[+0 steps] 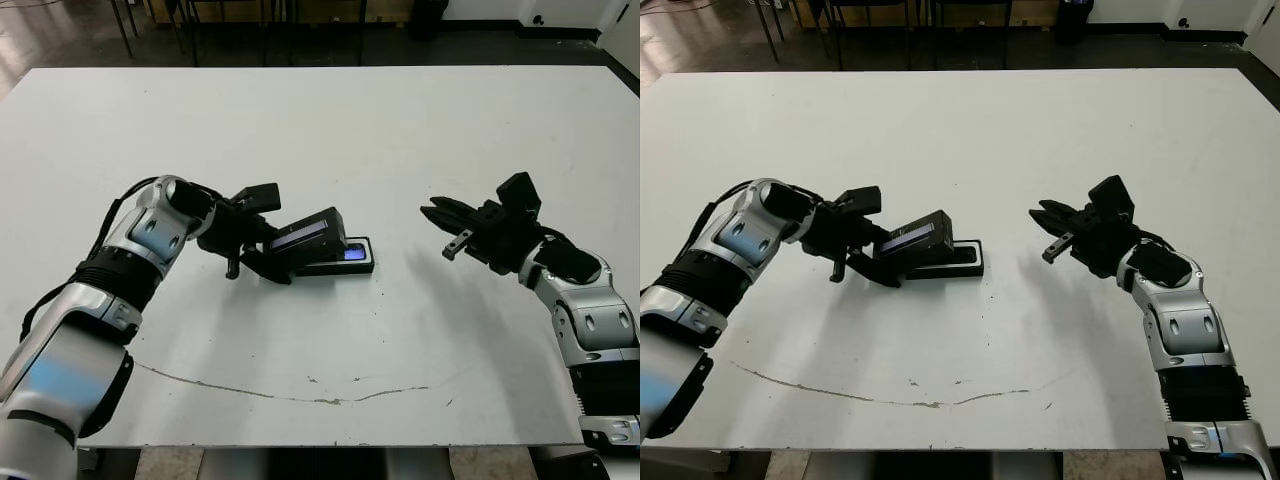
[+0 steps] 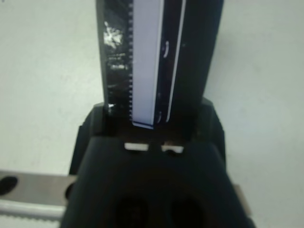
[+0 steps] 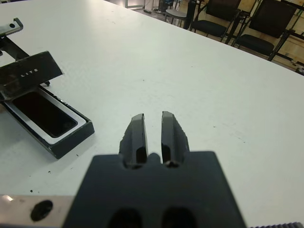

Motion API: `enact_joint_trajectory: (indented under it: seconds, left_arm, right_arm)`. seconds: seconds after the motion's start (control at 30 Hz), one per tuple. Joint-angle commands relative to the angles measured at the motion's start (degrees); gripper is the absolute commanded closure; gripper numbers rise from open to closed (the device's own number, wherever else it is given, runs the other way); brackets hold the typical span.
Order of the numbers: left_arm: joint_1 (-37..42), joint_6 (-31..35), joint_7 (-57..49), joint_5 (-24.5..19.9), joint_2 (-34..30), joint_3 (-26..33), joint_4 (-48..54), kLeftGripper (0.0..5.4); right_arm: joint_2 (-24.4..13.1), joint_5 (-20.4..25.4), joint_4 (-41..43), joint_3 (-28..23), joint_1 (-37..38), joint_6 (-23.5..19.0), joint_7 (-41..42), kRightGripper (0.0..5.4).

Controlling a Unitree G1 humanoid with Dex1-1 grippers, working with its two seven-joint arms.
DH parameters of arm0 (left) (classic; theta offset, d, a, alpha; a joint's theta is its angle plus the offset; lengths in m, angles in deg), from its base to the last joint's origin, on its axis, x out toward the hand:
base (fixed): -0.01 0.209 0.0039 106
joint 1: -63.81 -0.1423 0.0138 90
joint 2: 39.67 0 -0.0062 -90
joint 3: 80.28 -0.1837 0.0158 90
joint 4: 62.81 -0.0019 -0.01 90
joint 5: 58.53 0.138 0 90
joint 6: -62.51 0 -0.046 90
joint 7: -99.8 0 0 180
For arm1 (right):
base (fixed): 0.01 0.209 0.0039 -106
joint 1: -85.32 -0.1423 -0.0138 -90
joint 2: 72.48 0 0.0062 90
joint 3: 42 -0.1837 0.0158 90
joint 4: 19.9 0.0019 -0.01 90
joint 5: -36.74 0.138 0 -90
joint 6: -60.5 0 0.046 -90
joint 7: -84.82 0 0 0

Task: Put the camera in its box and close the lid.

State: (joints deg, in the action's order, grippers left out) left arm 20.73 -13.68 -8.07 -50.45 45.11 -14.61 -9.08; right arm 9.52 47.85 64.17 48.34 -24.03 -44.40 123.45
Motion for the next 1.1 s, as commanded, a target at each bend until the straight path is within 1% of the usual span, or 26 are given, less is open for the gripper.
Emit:
enact_joint_trajectory:
  seconds: [0.03,0.2,0.3,0.4,0.53,0.8,0.93,1.03,1.1]
  left_arm:
    - [-1.48,3.0,-2.61,2.48,0.63,-1.84,-1.88,4.13]
    - [-1.63,4.66,-1.86,3.31,0.65,-3.99,0.13,4.13]
    - [-1.37,5.08,0.43,3.6,-0.08,-5.29,1.96,4.13]
    - [-0.68,7.38,2.72,3.65,-0.93,-6.39,3.67,4.13]
    - [-0.13,6.08,4.6,4.04,-1.93,-7.74,5.29,4.13]
    - [1.48,5.28,4.53,4.8,0.63,-9.48,0.27,4.13]
    - [1.7,7.15,3.04,3.9,3.52,-8.32,-4.37,4.13]
    - [1.38,9.82,1.09,3.26,6.09,-6.89,-6.9,4.13]
    - [1.78,9.64,0.8,3.74,7.64,-7.38,-8.49,4.13]
  right_arm:
    - [-0.19,-0.12,-0.59,0.37,0.84,-0.5,0.16,5.4]
    - [-0.22,-0.45,-0.93,0.54,0.56,-0.11,0.14,5.4]
    - [-0.09,-0.25,-1.15,0.46,0.36,-0.17,0.23,5.4]
    - [-0.14,-0.53,-1.63,0.59,0.14,0.43,0.31,5.4]
    - [-0.11,-0.6,-2.48,0.68,0.0,1.64,0.59,5.4]
    - [-0.28,0.01,-1.2,0.4,0.52,0.07,0.15,5.4]
    - [-0.47,0.21,-0.37,0.26,0.66,-0.68,0.17,5.4]
    - [-0.55,0.18,0.93,0.22,1.01,-1.47,-0.17,5.4]
    - [-0.52,0.15,1.62,0.23,1.23,-1.88,-0.38,5.4]
